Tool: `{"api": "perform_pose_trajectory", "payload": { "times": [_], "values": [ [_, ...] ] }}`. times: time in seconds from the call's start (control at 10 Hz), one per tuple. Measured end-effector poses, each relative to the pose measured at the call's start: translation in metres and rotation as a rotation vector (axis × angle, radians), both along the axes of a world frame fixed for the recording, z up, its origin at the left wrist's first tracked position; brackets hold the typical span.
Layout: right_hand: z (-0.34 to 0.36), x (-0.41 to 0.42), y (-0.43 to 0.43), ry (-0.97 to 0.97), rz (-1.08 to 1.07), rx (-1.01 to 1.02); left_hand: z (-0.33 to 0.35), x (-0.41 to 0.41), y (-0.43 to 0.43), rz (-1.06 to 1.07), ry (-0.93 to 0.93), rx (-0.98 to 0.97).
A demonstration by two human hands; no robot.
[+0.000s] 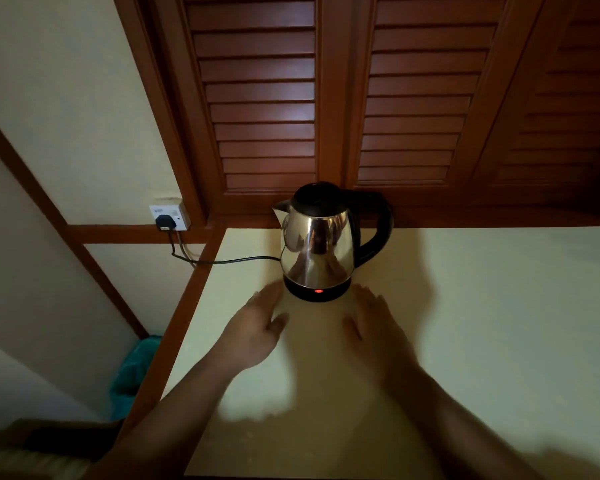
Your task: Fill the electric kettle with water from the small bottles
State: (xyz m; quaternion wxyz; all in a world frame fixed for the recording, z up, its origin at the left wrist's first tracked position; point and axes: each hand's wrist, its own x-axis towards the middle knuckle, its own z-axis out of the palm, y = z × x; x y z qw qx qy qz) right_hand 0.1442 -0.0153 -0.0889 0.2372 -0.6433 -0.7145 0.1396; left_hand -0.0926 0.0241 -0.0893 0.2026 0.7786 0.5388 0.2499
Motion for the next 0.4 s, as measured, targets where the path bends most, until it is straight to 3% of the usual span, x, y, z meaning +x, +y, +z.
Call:
{"api": "perform_pose_trajectory", "payload": {
  "times": [0.1,0.4],
  "values": [
    [-0.0029,-0.0028,0.0031,-0.057,-0.012,0.023,-0.0107,0.0018,0.0008,-0.032,0.099,0.038],
    [0.0013,-0.0039,0.0028,-0.063,-0.032,0.033,-0.0151,0.0005,0.0043,0.002,0.094,0.057]
  ]
}}
